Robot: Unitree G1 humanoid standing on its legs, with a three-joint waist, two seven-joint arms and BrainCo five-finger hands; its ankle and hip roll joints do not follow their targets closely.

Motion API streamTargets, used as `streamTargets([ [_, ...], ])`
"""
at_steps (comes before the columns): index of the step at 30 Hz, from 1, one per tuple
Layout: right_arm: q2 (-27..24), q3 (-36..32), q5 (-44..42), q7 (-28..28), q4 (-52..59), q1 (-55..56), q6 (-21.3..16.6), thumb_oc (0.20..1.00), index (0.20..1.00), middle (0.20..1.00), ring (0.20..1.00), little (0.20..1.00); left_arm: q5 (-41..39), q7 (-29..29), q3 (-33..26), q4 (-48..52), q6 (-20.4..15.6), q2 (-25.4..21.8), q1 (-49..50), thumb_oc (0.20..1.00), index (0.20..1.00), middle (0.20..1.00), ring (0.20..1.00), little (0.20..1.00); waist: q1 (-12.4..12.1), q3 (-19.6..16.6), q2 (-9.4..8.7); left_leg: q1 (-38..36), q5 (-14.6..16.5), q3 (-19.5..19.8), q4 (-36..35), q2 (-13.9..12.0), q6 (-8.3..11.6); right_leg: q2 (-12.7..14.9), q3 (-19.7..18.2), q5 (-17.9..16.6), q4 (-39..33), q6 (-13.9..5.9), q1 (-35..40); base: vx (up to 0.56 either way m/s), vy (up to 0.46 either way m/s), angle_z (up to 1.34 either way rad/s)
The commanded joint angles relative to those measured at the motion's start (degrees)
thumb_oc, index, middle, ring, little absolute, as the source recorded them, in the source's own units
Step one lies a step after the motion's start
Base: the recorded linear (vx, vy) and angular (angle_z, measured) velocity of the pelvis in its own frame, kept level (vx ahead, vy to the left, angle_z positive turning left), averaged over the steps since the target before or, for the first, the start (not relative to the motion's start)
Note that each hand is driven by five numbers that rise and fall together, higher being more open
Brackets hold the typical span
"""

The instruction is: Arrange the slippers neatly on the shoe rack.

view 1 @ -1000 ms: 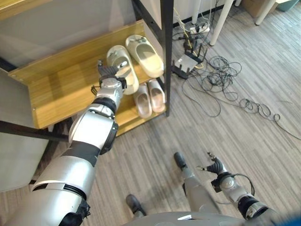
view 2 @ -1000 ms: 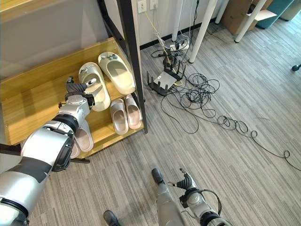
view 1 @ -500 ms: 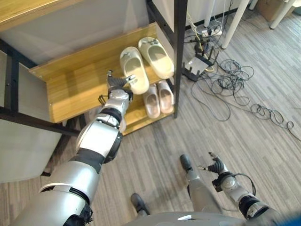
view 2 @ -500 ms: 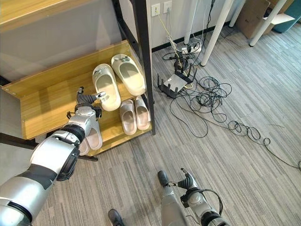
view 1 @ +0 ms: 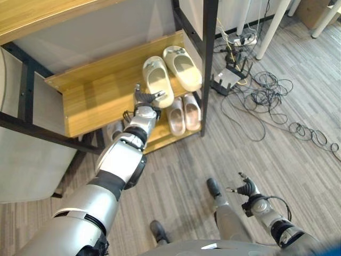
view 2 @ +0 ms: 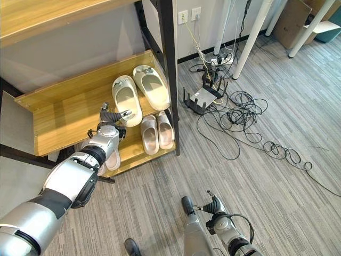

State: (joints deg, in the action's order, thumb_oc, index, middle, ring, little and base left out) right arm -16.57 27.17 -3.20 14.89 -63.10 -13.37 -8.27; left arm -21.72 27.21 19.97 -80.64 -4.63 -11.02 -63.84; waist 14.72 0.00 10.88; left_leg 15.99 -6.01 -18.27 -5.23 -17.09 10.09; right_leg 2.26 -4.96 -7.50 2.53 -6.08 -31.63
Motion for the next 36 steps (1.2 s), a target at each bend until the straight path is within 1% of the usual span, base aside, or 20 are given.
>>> streamTargets([
  [1, -1.52, 0.58, -1.45, 0.64, -2.60, -2.53, -0.40, 1.000, 1.000, 1.000, 1.000, 1.000, 1.21, -2.90, -2.20, -2.31, -1.13, 3.05, -3.03, 1.000, 1.000, 1.000, 1.000, 1.000, 1.53, 1.80, 2.56, -1.59, -15.73, 5.56, 0.23, -7.70, 4.91, 3.19, -0.45, 2.33, 1.24, -8.49, 1.00, 0.00, 0.000, 0.00],
  [13, -1.34, 1.57, -1.44, 0.65, -3.18, -3.57, 0.16, 1.000, 1.000, 1.000, 1.000, 1.000, -0.43, -3.88, -2.44, -2.39, -0.95, 5.69, -5.39, 1.000, 1.000, 1.000, 1.000, 1.000, 2.61, 2.24, 3.05, -1.55, -16.62, 4.57, 0.23, -7.86, 4.91, 2.73, -1.64, 2.20, 1.58, -8.43, -0.47, 0.00, -0.004, -0.02],
  [20, -0.99, 2.01, -1.02, 0.71, -3.33, -3.78, 0.52, 1.000, 1.000, 1.000, 1.000, 1.000, -4.21, -4.93, -4.03, -3.29, -0.93, 6.65, -6.56, 1.000, 1.000, 1.000, 1.000, 1.000, 3.40, 2.08, 3.01, -1.55, -16.65, 3.81, 0.23, -8.07, 4.91, 2.34, -2.27, 2.08, 2.22, -8.43, -1.71, 0.01, -0.004, -0.03],
  [26, -1.45, 1.88, -0.87, 0.38, -3.15, -3.39, 0.34, 1.000, 1.000, 1.000, 1.000, 1.000, -4.20, -5.16, -3.74, -3.19, -0.88, 6.02, -8.22, 1.000, 1.000, 1.000, 1.000, 1.000, 4.08, 1.69, 3.17, -1.53, -16.59, 3.40, 0.23, -8.28, 4.91, 2.00, -2.60, 2.08, 2.87, -8.41, -2.64, 0.00, 0.000, 0.00],
  [36, -1.90, 1.13, -0.75, 0.04, -3.77, -2.72, 0.16, 1.000, 1.000, 1.000, 1.000, 1.000, -2.38, -5.48, -3.06, -3.38, -0.67, 5.33, -7.20, 1.000, 1.000, 1.000, 1.000, 1.000, 4.01, 0.76, 3.25, -1.80, -16.22, 3.44, 0.23, -8.44, 4.91, 1.81, -2.58, 2.46, 3.26, -8.34, -2.35, 0.00, 0.000, 0.00],
])
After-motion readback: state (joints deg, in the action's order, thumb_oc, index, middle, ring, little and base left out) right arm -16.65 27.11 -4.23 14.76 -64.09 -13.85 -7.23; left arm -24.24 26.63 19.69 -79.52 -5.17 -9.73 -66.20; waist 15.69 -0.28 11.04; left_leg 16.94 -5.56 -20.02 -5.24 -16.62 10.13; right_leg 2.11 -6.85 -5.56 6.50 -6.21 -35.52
